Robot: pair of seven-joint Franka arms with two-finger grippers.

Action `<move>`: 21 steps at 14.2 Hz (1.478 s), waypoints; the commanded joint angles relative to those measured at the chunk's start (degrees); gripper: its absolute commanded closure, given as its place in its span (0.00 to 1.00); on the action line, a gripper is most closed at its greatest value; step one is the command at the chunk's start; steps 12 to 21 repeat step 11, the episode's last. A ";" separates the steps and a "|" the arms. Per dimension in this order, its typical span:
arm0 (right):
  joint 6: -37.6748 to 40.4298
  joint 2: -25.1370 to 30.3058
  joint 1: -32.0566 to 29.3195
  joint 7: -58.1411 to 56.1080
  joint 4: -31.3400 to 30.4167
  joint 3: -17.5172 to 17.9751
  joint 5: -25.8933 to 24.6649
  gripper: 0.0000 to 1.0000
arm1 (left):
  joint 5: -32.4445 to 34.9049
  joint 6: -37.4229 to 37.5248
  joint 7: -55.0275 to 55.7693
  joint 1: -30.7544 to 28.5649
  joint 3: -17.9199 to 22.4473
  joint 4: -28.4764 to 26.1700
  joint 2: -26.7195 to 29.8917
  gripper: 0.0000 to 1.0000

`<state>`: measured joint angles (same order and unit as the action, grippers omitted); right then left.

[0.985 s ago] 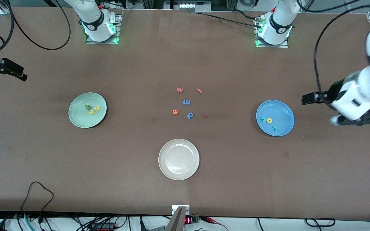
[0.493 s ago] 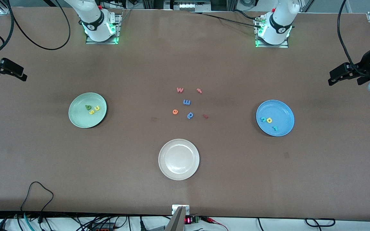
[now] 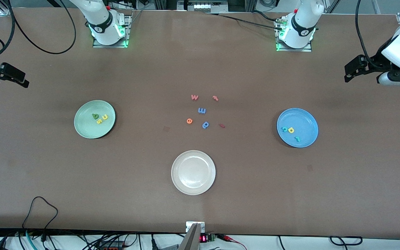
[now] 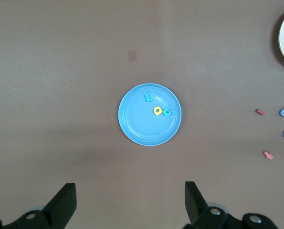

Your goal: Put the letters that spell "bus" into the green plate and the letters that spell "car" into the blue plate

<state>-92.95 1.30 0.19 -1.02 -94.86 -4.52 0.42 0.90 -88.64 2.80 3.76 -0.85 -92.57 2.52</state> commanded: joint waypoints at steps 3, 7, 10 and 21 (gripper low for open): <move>0.14 1.08 0.33 -0.83 -0.68 -0.31 -0.77 0.00 | -0.90 -1.18 -0.87 -0.25 0.15 -1.04 -0.15 0.00; 0.14 1.16 0.33 -0.74 -0.68 -0.31 -0.95 0.00 | -0.81 -0.04 -1.31 -0.16 0.32 3.53 -2.52 0.00; 0.22 1.16 0.33 -0.74 -0.68 -0.31 -0.95 0.00 | -0.90 2.16 -1.48 -0.16 0.41 3.88 -2.61 0.00; 0.14 1.25 0.33 -0.74 -0.68 -0.31 -0.95 0.00 | -0.72 2.16 -1.48 -0.07 0.41 4.67 -2.78 0.00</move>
